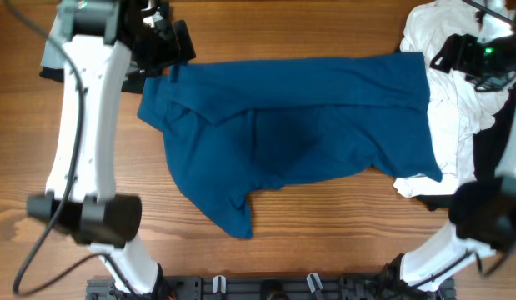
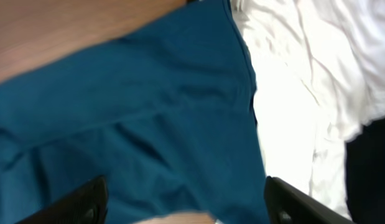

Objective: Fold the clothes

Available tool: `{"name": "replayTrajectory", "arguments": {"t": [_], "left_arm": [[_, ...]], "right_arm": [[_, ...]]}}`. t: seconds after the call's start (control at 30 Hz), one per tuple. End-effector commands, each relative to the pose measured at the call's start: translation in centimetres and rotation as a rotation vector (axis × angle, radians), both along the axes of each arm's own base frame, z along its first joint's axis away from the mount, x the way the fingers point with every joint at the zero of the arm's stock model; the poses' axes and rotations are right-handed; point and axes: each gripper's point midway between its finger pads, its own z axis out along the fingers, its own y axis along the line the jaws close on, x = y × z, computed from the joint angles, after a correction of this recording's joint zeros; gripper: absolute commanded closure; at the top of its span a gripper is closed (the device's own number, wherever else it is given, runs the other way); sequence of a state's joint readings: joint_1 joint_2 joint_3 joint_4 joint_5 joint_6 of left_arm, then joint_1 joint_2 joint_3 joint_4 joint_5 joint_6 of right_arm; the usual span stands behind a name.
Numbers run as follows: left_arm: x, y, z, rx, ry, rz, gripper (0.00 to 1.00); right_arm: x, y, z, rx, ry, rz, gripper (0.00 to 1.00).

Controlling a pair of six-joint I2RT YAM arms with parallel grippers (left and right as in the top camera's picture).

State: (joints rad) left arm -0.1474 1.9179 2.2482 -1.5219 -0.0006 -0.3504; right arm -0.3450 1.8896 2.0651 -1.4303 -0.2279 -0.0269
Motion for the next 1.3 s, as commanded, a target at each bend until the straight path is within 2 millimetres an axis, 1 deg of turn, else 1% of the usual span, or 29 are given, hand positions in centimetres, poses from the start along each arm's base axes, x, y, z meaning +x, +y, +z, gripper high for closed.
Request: {"name": "replayTrajectory", "arguments": {"t": [0.0,0.07,0.13,0.17,0.2,0.23,0.27,0.3,0.37,0.43,0.5,0.53,0.57,0.6,0.63,0.67,0.7,0.73,0.8,0.9,0.93,0.97,1.03,1.07,1.1,1.13,1.17,1.23,1.27], "left_arm": [[-3.5,-3.0,0.2,-0.043,0.093,-0.052,0.0],[-5.1,-3.2,-0.7,0.011,0.153,-0.016,0.0],[-6.1,-4.9,-1.6,0.048,0.178,-0.014,0.0],[-6.6,-5.5,-2.2,0.069,0.193,-0.008,0.0],[-7.6,-6.4,-3.2,0.096,0.225,-0.009,0.0],[-8.5,-7.0,-4.4,0.12,0.264,-0.001,0.0],[-10.0,-7.9,-6.5,0.148,0.324,0.011,0.0],[-10.7,-8.3,-7.6,0.162,0.353,0.021,0.0],[-13.6,-9.1,-11.1,0.192,0.414,0.058,0.0],[-16.1,-9.8,-13.4,0.176,0.431,0.072,0.0],[-18.1,-11.0,-14.7,0.123,0.4,0.019,0.01],[-19.4,-11.7,-15.4,0.088,0.382,-0.033,0.01],[-20.6,-12.4,-16.1,0.062,0.384,-0.098,0.01],[-22.4,-13.2,-17.2,0.027,0.41,-0.165,0.01],[-23.6,-13.4,-18.0,0.014,0.435,-0.19,0.02],[-25.5,-13.5,-19.4,0.005,0.479,-0.22,0.03],[-26.8,-13.5,-20.6,0.005,0.509,-0.243,0.04],[-27.9,-13.5,-22.1,0.007,0.524,-0.269,0.05],[-29.1,-13.8,-24.1,-0.02,0.532,-0.302,0.08],[-29.7,-13.9,-26.0,-0.043,0.518,-0.321,0.2],[-29.5,-13.7,-26.5,-0.043,0.502,-0.319,0.27],[-29.4,-13.7,-26.8,-0.047,0.49,-0.316,0.34],[-29.1,-13.9,-27.1,-0.059,0.473,-0.314,0.38],[-29.1,-13.9,-27.3,-0.062,0.47,-0.314,0.43],[-29.2,-13.9,-27.5,-0.064,0.467,-0.315,0.5],[-29.2,-13.9,-27.7,-0.064,0.466,-0.314,0.59],[-29.1,-13.7,-27.8,-0.057,0.461,-0.312,0.64],[-28.5,-13.1,-28.0,-0.022,0.433,-0.284,0.87],[-28.0,-12.7,-28.0,-0.015,0.423,-0.226,0.96]], "right_arm": [[-3.2,0.0,4.1,-0.033,-0.036,-0.114,0.17],[-5.1,-0.4,4.7,-0.065,0.001,-0.186,0.16],[-6.9,-0.9,4.9,-0.097,0.046,-0.244,0.15],[-7.3,-0.8,4.7,-0.094,0.059,-0.264,0.15],[-7.5,-0.7,4.3,-0.088,0.07,-0.268,0.15],[-7.5,-0.7,3.7,-0.084,0.076,-0.276,0.16],[-7.3,-0.8,2.8,-0.08,0.082,-0.282,0.15],[-7.1,-0.8,2.0,-0.078,0.086,-0.282,0.15],[-6.4,-0.5,-0.1,-0.047,0.09,-0.271,0.15],[-5.6,0.0,-2.1,-0.009,0.084,-0.243,0.13],[-5.1,0.5,-3.8,0.018,0.085,-0.219,0.13],[-5.0,0.6,-4.3,0.028,0.086,-0.216,0.12],[-5.0,0.7,-4.6,0.03,0.088,-0.214,0.12],[-5.1,0.7,-4.9,0.032,0.093,-0.214,0.12],[-5.1,0.7,-4.9,0.031,0.092,-0.211,0.12],[-5.1,0.7,-4.9,0.03,0.091,-0.208,0.12],[-5.1,0.7,-4.9,0.03,0.091,-0.208,0.12],[-5.1,0.7,-4.9,0.03,0.091,-0.208,0.12],[-5.1,0.7,-4.9,0.029,0.091,-0.202,0.12],[-4.8,1.0,-4.8,0.039,0.078,-0.183,0.12],[-4.8,1.0,-4.7,0.038,0.076,-0.183,0.12],[-4.7,1.0,-4.7,0.038,0.075,-0.183,0.12],[-4.7,1.0,-4.7,0.038,0.075,-0.183,0.12],[-4.7,0.9,-4.7,0.038,0.074,-0.183,0.12],[-4.7,0.9,-4.7,0.037,0.072,-0.183,0.12],[-4.7,0.9,-4.7,0.037,0.071,-0.183,0.12],[-4.6,0.9,-4.7,0.037,0.071,-0.183,0.12],[-4.6,0.9,-4.7,0.037,0.071,-0.183,0.12],[-4.7,0.9,-4.7,0.037,0.071,-0.182,0.12]]}}
